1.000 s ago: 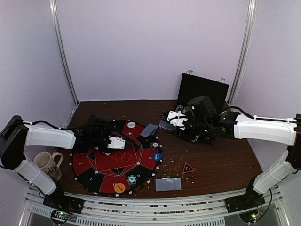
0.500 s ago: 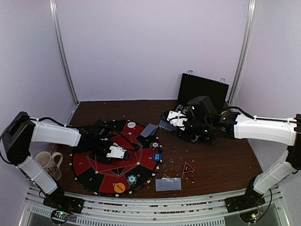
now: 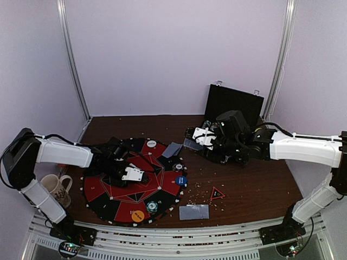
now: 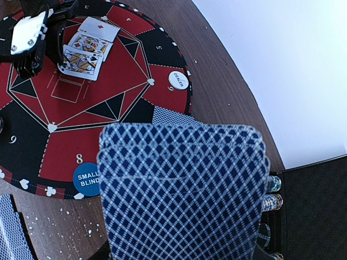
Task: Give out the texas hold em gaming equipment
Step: Adjust the poker card in the community card area.
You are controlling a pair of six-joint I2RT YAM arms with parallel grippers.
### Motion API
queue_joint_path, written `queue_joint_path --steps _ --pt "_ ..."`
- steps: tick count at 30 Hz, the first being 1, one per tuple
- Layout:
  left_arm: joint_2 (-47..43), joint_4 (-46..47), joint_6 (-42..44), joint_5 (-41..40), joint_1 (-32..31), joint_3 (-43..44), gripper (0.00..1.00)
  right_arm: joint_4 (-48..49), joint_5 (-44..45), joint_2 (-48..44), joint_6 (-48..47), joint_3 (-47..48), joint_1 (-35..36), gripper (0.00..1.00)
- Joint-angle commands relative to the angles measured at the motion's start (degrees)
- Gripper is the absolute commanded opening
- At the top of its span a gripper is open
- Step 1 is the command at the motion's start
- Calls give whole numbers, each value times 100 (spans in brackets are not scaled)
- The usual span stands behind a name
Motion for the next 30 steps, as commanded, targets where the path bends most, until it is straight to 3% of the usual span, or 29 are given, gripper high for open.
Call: queue_joint_path --steps 1,6,15,20,30 --pt "-93 252 140 87 21 -28 0 69 15 -112 27 55 -32 51" --pt "12 230 135 274 -79 101 0 76 3 -61 34 109 -30 51" --pt "-1 67 146 -236 -71 -116 0 30 24 -106 17 82 -32 51" --pt "16 -77 89 -453 -73 -86 18 26 37 -113 17 83 -29 51" --pt "-779 -271 -215 -135 -230 11 33 -4 68 -133 -2 81 -26 51"
